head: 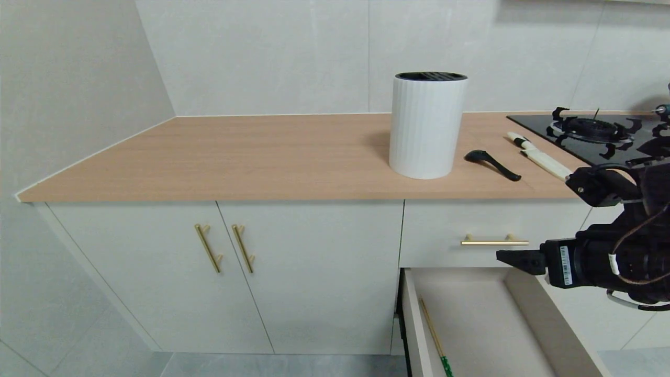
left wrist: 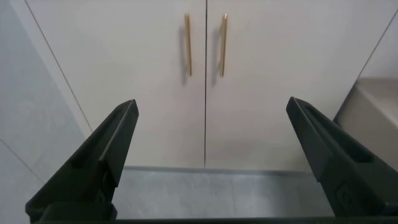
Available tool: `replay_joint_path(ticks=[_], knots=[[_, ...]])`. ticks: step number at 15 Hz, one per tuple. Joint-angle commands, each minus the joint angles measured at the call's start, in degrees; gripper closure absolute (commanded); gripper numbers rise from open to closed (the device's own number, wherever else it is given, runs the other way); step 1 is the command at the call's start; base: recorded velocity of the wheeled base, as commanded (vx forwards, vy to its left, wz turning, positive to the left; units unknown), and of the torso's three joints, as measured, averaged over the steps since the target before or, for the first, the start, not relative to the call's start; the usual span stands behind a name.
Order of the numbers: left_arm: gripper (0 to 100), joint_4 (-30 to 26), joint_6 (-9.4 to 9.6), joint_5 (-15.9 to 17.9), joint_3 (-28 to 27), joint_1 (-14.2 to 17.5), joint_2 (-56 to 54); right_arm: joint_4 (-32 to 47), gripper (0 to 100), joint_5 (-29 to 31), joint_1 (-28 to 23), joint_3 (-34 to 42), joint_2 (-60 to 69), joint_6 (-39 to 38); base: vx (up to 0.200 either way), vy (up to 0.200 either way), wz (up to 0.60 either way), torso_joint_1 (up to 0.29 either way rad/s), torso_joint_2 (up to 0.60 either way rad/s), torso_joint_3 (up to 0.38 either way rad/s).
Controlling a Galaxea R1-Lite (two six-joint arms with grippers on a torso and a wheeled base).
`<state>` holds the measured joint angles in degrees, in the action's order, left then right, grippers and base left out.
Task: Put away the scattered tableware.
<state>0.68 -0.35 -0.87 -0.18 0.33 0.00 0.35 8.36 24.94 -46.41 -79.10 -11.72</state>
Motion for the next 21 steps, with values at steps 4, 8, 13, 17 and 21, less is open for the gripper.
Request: replay_joint_path(ticks=[4,8,13,17,21], knots=[[0,0.0,0.0,0.0,0.0,0.0,0.0,-0.2,0,-1.3,-7.9,-14.8,-9.5,6.4,0.0,0.0,0.0,0.156,-0.47,-0.312],[0,0.0,0.0,0.0,0.0,0.0,0.0,-0.2,0,-12.2,-17.5,-26.4,-19.2,15.1,0.0,0.0,0.0,0.089,-0.24,-0.159],[0,0.0,0.0,0.1,0.0,0.0,0.0,-2.3,0,-20.3,-23.1,-30.7,-32.3,18.0,0.0,0.0,0.0,0.001,-0.01,-0.007],[0,0.0,0.0,0.0,0.0,0.0,0.0,-10.2,0,-20.3,-23.3,-30.9,-38.1,19.2,0.0,0.0,0.0,0.0,0.0,0.0],[0,0.0,-0.09,0.0,0.0,0.0,0.0,-12.9,0,-20.3,-23.3,-31.0,-39.4,19.2,0.0,0.0,0.0,0.0,0.0,0.0]])
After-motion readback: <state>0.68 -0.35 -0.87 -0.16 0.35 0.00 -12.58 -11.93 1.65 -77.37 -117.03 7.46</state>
